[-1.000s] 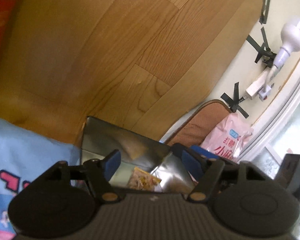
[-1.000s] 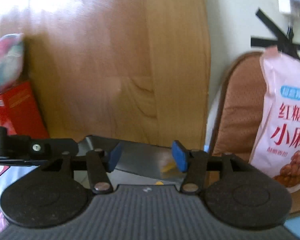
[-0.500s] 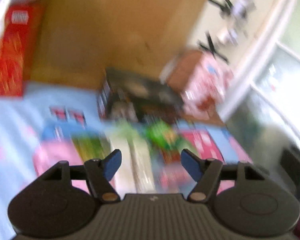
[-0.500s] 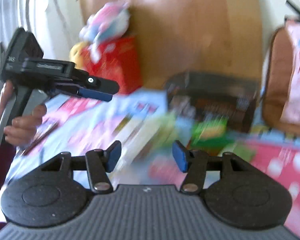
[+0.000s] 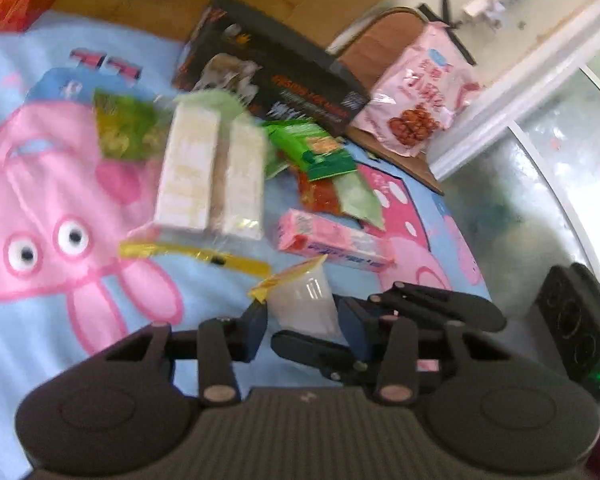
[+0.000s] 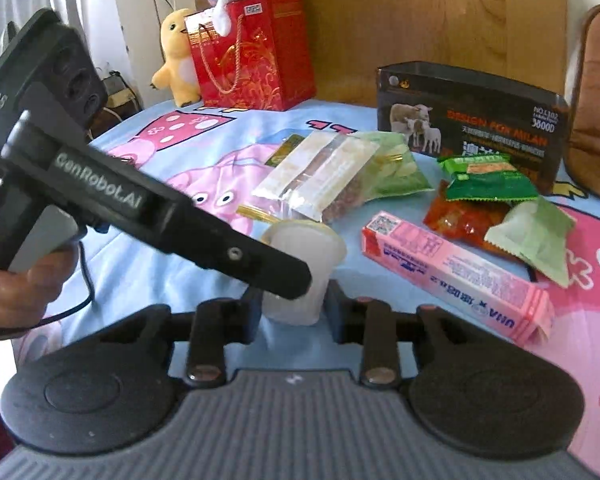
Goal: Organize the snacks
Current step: 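Grasp the white plastic jelly cup with the right gripper, then lower the jelly cup into the black tin box and open the right gripper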
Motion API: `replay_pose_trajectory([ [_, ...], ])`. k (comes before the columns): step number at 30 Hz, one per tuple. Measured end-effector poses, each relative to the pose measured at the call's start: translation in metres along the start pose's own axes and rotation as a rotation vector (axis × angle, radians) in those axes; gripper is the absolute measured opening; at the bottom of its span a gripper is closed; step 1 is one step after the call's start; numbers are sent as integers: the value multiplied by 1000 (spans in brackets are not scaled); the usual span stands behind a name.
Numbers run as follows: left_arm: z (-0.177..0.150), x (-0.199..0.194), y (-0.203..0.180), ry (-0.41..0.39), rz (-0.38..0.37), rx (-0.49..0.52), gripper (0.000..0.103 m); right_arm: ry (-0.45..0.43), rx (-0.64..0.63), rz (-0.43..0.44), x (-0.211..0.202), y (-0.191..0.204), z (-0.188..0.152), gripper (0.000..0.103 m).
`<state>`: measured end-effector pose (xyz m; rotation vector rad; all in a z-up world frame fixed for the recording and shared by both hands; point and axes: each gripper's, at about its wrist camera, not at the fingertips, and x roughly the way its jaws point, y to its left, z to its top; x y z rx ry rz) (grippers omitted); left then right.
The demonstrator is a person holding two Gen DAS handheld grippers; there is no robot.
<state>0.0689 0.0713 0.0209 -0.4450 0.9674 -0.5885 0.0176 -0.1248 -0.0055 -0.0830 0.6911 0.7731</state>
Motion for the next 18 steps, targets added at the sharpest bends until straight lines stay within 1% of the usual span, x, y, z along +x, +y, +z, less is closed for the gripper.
replay_pose_trajectory([
  [2, 9, -9, -17, -31, 2, 71, 39, -35, 2, 6, -9, -2, 2, 36],
  [4, 25, -16, -31, -72, 11, 130, 39, -96, 11, 15, -18, -8, 12, 36],
  [5, 38, -16, -37, -99, 19, 159, 38, -126, 20, 14, -21, -13, 20, 36],
  [7, 65, -12, -40, -146, 21, 178, 38, -182, 31, -8, -22, -26, 40, 36],
  [8, 83, -6, -39, -173, 17, 177, 39, -206, 35, -28, -19, -35, 51, 36],
  [10, 114, 8, -33, -198, 24, 156, 39, -243, 56, -70, -7, -53, 75, 36],
  [13, 158, 29, -22, -254, 59, 127, 39, -265, 102, -125, 18, -81, 110, 36],
  [14, 168, 36, -20, -266, 79, 122, 40, -269, 108, -143, 27, -89, 121, 36],
  [15, 177, 43, -16, -270, 97, 111, 43, -268, 110, -158, 36, -95, 131, 36],
  [18, 191, 59, -5, -245, 136, 71, 46, -219, 126, -189, 65, -114, 152, 37],
])
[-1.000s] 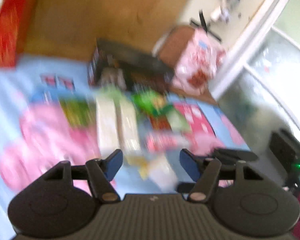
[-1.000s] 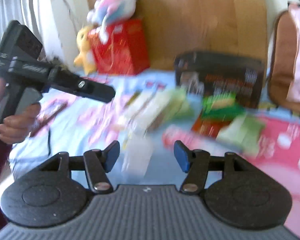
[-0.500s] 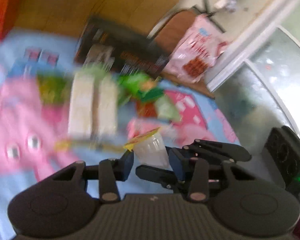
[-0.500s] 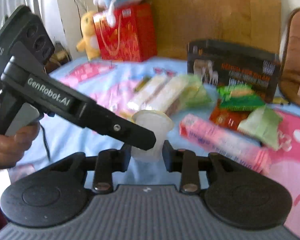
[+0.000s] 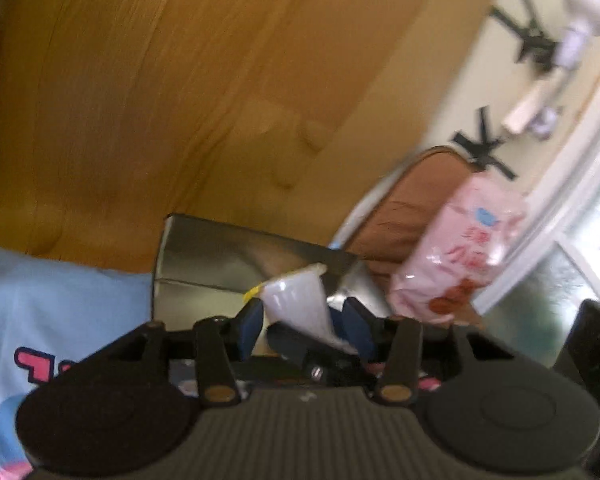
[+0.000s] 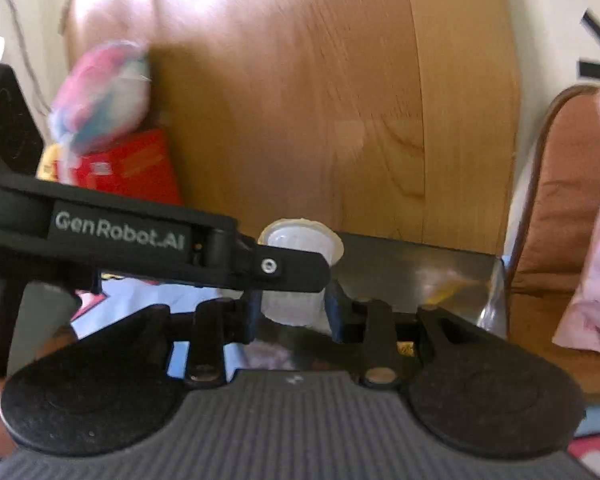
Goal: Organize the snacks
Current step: 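Lower the jelly cup into the black tin box and open the right gripper, then grasp the clear bag of white bars with the left gripper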
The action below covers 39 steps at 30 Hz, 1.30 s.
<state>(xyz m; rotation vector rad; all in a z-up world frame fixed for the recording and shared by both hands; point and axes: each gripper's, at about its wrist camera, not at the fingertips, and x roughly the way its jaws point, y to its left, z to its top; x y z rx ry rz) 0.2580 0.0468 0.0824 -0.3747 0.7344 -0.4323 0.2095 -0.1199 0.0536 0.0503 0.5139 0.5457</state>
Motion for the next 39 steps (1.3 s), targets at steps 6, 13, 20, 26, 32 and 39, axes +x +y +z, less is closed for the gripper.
replay_pose_trajectory([
  [6, -31, -56, 26, -36, -16, -10, 52, -15, 75, 12, -21, -6, -16, 45],
  [13, -106, -98, 46, 69, 13, -30, 60, 99, 162, 245, -66, 20, -88, 45],
  [20, -139, -86, 47, 119, 55, -56, 58, 159, -188, 168, -64, 85, -118, 67],
  [26, -146, -105, 29, 97, 82, -50, 51, 133, -303, 48, -61, 102, -131, 57],
  [32, -118, -135, 0, -25, 26, 24, 51, -23, -256, 63, -91, 94, -106, 55],
  [39, -44, -91, 2, -40, -18, -35, 51, -79, -184, 31, -69, 60, -51, 52],
])
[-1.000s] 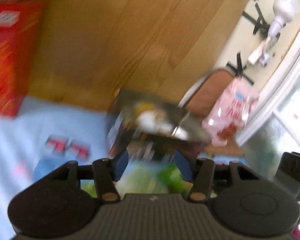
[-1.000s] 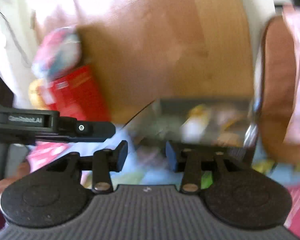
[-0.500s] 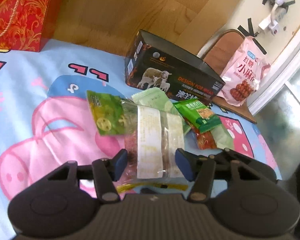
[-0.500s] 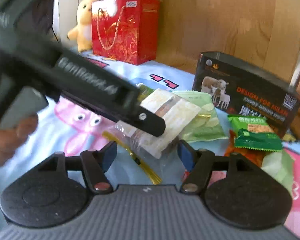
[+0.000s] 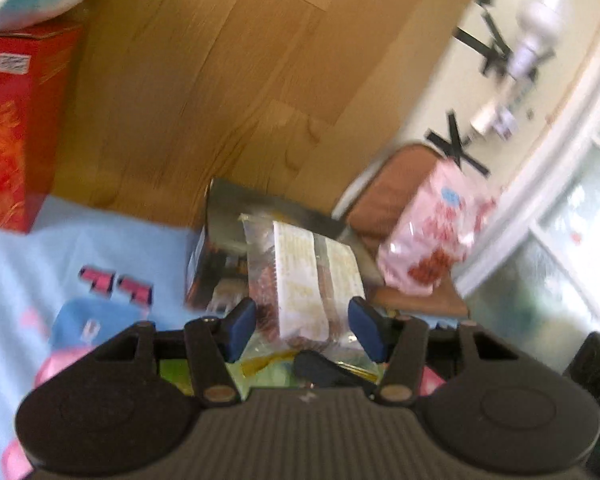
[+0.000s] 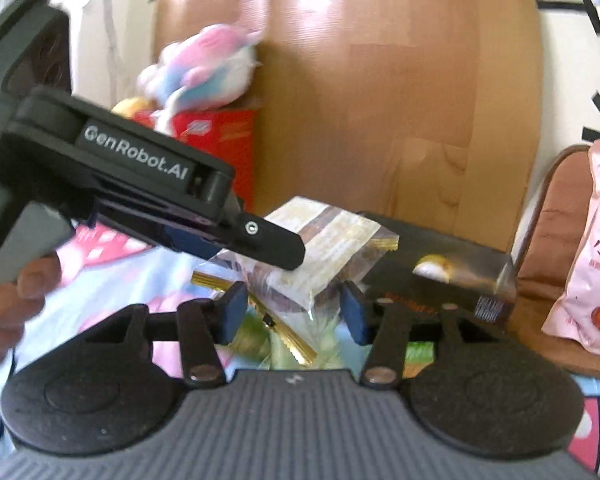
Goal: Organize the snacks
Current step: 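Lower the bag of white bars into the tin box and release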
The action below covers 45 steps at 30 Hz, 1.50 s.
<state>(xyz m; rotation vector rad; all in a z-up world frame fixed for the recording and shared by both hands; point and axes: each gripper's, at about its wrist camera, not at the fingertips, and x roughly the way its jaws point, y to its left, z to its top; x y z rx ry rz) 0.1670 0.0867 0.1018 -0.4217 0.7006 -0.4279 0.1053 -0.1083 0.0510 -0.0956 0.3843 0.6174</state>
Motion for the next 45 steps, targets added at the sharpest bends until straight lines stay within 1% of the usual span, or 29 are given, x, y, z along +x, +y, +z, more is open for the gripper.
replay_pose_trajectory([
  [3, 29, 26, 6, -5, -10, -38, 51, 7, 85, 10, 23, -31, 25, 50],
  [7, 51, 63, 11, -12, 26, -53, 52, 29, 152, -3, 54, -58, 40, 49],
  [9, 52, 74, 17, -3, 40, -67, 57, 35, 168, -37, 69, -68, 41, 49],
  [11, 50, 70, 25, -17, 50, -67, 58, 39, 197, -90, 76, -80, 42, 50],
  [12, 49, 66, 30, -31, 60, -63, 61, 28, 222, -101, 73, -88, 41, 50],
  [14, 48, 62, 42, -59, 89, -78, 66, -38, 275, -122, 55, -104, 36, 50],
  [15, 48, 63, 49, -67, 112, -99, 70, -71, 301, -154, 45, -115, 32, 50],
  [17, 48, 70, 62, -59, 150, -148, 71, -101, 382, -218, 31, -137, 24, 50],
  [19, 44, 87, 67, -4, 175, -167, 67, -77, 485, -236, 28, -161, 16, 52],
  [20, 42, 94, 66, 24, 185, -163, 62, -43, 536, -242, 31, -172, 11, 55],
  [21, 38, 103, 64, 58, 192, -158, 50, -6, 576, -247, 35, -179, 6, 56],
  [22, 34, 110, 61, 83, 183, -154, 50, 27, 609, -243, 40, -185, 0, 56],
  [23, 32, 112, 60, 80, 160, -161, 48, 54, 638, -228, 43, -189, -7, 56],
  [24, 30, 112, 57, 79, 146, -169, 48, 78, 665, -215, 47, -193, -12, 56],
  [25, 29, 111, 53, 85, 156, -163, 48, 100, 692, -194, 50, -194, -17, 56],
  [27, 27, 107, 45, 97, 164, -151, 48, 140, 731, -123, 53, -190, -26, 56],
  [31, 13, 91, 42, 89, 154, -150, 50, 151, 659, -151, 51, -174, -23, 56],
  [33, 7, 83, 46, 81, 133, -162, 57, 143, 646, -146, 42, -170, -25, 56],
  [34, 5, 76, 48, 70, 125, -174, 59, 141, 640, -133, 41, -169, -27, 56],
  [35, 1, 60, 56, 51, 119, -182, 63, 139, 640, -117, 38, -169, -27, 56],
  [38, -12, 25, 59, -22, 114, -182, 64, 71, 663, -116, 3, -168, -36, 56],
  [40, -25, 8, 57, -39, 103, -180, 64, 37, 686, -116, -15, -169, -43, 57],
  [42, -37, 5, 51, -23, 74, -185, 63, 62, 727, -131, -23, -173, -58, 57],
  [43, -42, 9, 44, -1, 55, -170, 63, 77, 752, -130, -25, -173, -67, 57],
  [45, -52, 18, 27, 39, 49, -125, 63, 120, 821, -94, -22, -174, -84, 54],
])
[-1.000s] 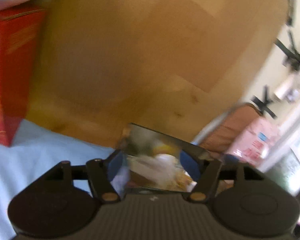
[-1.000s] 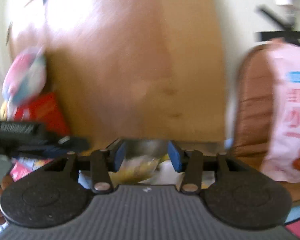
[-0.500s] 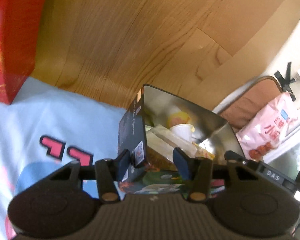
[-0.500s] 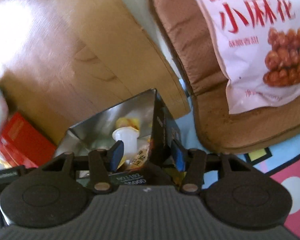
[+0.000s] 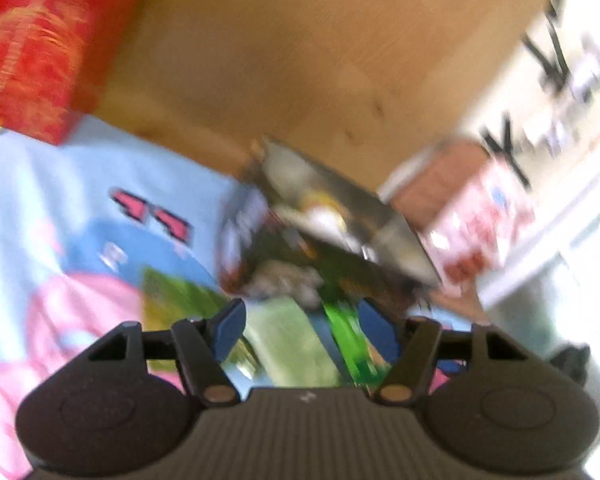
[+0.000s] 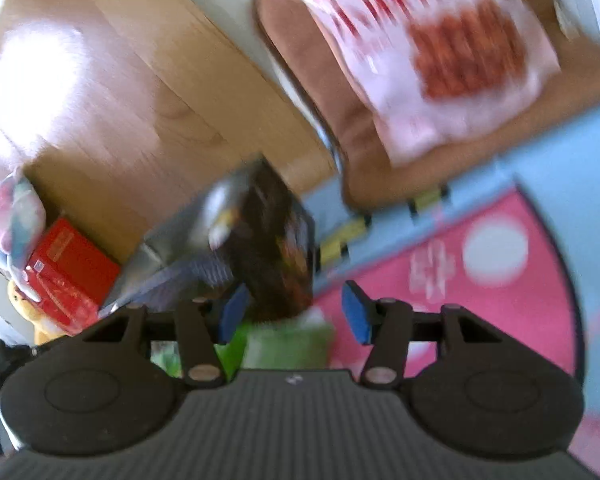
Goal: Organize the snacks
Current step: 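Grasp the pink candy box with the left gripper, then lower the pink candy box into the tin box and release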
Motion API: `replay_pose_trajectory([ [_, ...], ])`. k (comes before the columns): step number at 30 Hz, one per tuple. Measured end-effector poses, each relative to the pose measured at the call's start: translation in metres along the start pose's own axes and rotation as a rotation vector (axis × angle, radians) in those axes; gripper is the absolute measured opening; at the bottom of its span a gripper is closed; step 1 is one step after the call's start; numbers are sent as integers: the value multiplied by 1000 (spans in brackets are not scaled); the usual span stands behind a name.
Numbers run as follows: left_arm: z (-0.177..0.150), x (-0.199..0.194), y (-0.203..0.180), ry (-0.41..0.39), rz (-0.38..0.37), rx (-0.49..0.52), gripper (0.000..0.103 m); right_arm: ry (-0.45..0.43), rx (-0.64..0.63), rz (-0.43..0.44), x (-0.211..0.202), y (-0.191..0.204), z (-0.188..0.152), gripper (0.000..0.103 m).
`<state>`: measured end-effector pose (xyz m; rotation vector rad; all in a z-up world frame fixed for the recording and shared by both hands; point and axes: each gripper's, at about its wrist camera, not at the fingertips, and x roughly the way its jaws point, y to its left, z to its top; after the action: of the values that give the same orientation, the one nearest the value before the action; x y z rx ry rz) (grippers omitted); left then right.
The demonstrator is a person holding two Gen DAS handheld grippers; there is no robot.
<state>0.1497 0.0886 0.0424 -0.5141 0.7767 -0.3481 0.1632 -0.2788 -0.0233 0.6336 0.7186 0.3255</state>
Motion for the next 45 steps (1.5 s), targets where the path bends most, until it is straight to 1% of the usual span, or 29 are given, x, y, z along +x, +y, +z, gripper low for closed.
replay_pose_trajectory([
  [1, -5, 6, -7, 17, 6, 20, 63, 40, 28, 21, 6, -2, -7, 52],
  [2, -11, 13, -15, 41, 6, 40, 62, 50, 25, 41, 7, 0, -15, 47],
  [4, -24, 25, -25, 98, -6, 62, 57, 58, -47, 42, -3, 18, -29, 46],
  [5, -30, 26, -29, 106, -7, 72, 56, 84, -64, 70, -5, 26, -36, 45],
  [6, -36, 22, -36, 88, 23, 100, 56, 108, -87, 101, -7, 33, -44, 43],
  [7, -40, 18, -40, 79, 56, 128, 56, 127, -138, 116, -10, 43, -52, 43],
  [8, -44, 14, -41, 74, 65, 136, 56, 125, -218, 108, -15, 55, -62, 43],
  [10, -50, 4, -37, 84, 46, 118, 56, 140, -364, 117, -23, 73, -79, 44],
  [11, -55, -2, -34, 85, 52, 106, 56, 158, -419, 134, -25, 80, -87, 44],
  [12, -58, -11, -28, 80, 67, 99, 56, 158, -470, 140, -31, 86, -95, 45],
  [14, -61, -25, -21, 63, 85, 84, 56, 127, -536, 133, -43, 91, -103, 45],
  [16, -63, -35, -17, 62, 80, 69, 56, 96, -564, 144, -58, 91, -109, 45],
  [17, -66, -41, -16, 64, 73, 72, 56, 84, -572, 153, -65, 89, -110, 48],
  [18, -67, -40, -19, 69, 65, 81, 56, 67, -590, 154, -72, 87, -113, 57],
  [20, -70, -38, -28, 82, 41, 108, 58, 28, -645, 119, -84, 84, -118, 67],
  [21, -72, -35, -32, 89, 35, 122, 60, 14, -678, 92, -87, 82, -121, 69],
  [23, -76, -25, -40, 104, 40, 144, 60, 2, -708, 40, -84, 77, -125, 71],
  [25, -81, -12, -45, 131, 51, 162, 60, 41, -690, 6, -78, 75, -125, 71],
  [26, -84, -5, -46, 149, 56, 167, 57, 46, -700, -17, -78, 73, -126, 71],
  [27, -87, -4, -47, 136, 56, 181, 54, 38, -716, -39, -78, 73, -129, 71],
  [28, -89, -4, -50, 136, 59, 202, 54, 39, -723, -46, -78, 72, -130, 70],
  [29, -91, -3, -52, 142, 43, 209, 48, 55, -720, -40, -77, 71, -131, 70],
  [30, -93, -3, -52, 156, 22, 200, 48, 49, -720, -40, -78, 70, -131, 65],
  [32, -95, -5, -55, 157, 33, 202, 48, 43, -721, -41, -78, 71, -133, 56],
  [34, -98, -11, -58, 159, 56, 209, 47, 31, -724, -69, -75, 75, -136, 51],
  [35, -97, -17, -59, 152, 58, 210, 47, 26, -732, -78, -75, 78, -137, 48],
  [39, -81, -41, -64, 94, 27, 218, 46, -24, -758, -48, -87, 91, -136, 48],
  [42, -54, -50, -70, 21, 12, 235, 46, -97, -760, -22, -89, 102, -120, 48],
  [45, -17, -42, -73, -42, 13, 241, 47, -173, -761, -6, -78, 114, -94, 48],
])
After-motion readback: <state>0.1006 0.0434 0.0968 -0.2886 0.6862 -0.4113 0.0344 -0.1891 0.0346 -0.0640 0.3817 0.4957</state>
